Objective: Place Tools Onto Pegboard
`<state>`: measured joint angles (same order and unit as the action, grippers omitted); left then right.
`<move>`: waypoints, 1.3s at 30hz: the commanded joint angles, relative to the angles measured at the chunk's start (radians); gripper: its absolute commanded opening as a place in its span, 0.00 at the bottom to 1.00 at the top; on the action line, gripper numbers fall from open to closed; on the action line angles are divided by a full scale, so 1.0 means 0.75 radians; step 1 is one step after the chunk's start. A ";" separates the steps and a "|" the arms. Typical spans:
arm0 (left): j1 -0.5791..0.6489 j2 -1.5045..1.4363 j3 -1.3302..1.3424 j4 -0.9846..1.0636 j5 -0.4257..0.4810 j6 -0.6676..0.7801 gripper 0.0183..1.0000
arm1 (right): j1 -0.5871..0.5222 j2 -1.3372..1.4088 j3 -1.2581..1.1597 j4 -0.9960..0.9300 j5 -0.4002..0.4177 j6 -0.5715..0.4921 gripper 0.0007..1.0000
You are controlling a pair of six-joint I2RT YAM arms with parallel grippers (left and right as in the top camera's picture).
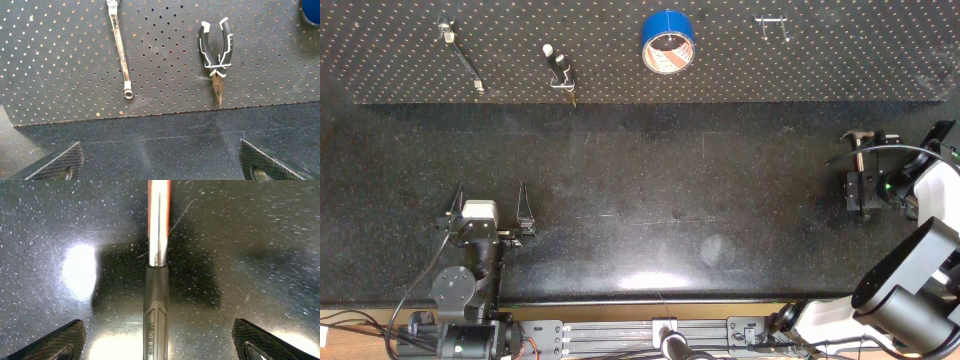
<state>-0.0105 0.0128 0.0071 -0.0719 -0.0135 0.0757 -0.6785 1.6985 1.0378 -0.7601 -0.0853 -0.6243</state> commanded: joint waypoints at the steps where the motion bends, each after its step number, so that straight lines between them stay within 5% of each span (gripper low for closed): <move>1: -0.008 -0.013 -0.002 -0.010 0.015 0.015 1.00 | 0.011 0.039 -0.006 -0.010 -0.042 -0.072 0.95; 12: -0.008 -0.013 -0.002 -0.010 0.015 0.015 1.00 | 0.011 0.039 -0.006 -0.011 -0.023 -0.118 0.94; 30: -0.008 -0.012 -0.002 -0.010 0.015 0.015 1.00 | 0.011 0.040 -0.006 -0.012 0.049 -0.137 0.54; 39: -0.008 -0.013 -0.002 -0.010 0.015 0.015 1.00 | 0.010 0.040 -0.006 -0.016 -0.018 -0.045 0.50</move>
<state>-0.0105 0.0128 0.0071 -0.0719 -0.0135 0.0757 -0.6777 1.7233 1.0378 -0.7692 -0.0662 -0.7044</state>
